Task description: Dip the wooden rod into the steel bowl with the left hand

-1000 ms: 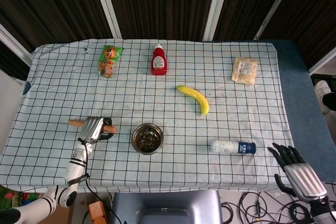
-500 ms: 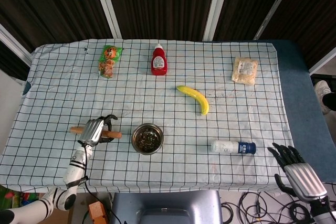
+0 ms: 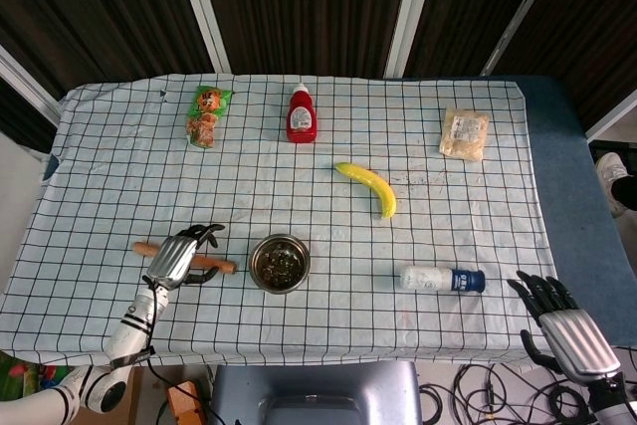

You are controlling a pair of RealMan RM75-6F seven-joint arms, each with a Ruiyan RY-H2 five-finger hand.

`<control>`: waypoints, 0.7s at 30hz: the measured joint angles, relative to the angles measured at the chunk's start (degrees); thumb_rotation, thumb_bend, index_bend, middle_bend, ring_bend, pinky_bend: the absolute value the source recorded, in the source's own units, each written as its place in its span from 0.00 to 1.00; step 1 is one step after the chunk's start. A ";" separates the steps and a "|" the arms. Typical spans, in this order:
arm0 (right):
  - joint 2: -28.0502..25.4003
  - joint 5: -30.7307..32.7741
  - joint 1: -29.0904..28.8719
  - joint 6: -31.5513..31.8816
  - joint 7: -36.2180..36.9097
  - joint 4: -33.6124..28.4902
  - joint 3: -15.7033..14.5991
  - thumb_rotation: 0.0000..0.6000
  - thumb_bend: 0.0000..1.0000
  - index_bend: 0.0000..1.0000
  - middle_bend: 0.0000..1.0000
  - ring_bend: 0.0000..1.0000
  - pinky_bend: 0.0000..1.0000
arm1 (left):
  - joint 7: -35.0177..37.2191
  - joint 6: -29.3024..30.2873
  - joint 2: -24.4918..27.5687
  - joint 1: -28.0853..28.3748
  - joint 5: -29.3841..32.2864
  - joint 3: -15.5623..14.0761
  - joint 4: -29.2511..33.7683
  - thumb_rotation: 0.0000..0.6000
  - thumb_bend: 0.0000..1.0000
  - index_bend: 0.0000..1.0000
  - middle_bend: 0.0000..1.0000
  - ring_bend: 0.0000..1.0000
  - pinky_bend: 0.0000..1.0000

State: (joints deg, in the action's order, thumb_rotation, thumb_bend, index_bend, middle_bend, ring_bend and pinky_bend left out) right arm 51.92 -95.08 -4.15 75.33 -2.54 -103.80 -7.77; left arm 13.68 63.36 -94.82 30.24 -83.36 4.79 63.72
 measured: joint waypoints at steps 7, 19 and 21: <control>0.00 0.04 0.22 0.31 -0.25 0.06 0.00 1.00 0.48 0.00 0.00 0.00 0.00 | 2.34 7.29 5.80 -2.19 -4.71 -1.72 6.47 1.00 0.31 0.16 0.32 0.15 0.26; 2.55 2.43 0.83 0.47 -5.83 -0.05 0.96 1.00 0.48 0.00 0.00 0.00 0.00 | -10.99 26.75 26.11 -18.21 -13.63 -13.16 24.06 1.00 0.37 0.00 0.04 0.00 0.00; 2.96 3.24 0.87 0.34 -6.63 -0.16 1.20 1.00 0.48 0.00 0.00 0.00 0.00 | -13.73 29.82 25.82 -21.06 -14.02 -13.48 24.33 1.00 0.37 0.00 0.04 0.00 0.00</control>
State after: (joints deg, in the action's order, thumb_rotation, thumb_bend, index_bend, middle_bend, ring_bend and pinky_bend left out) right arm 54.87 -91.84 -3.27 75.67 -9.17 -103.97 -6.56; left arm -0.05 93.18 -69.00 9.19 -97.38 -8.70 88.05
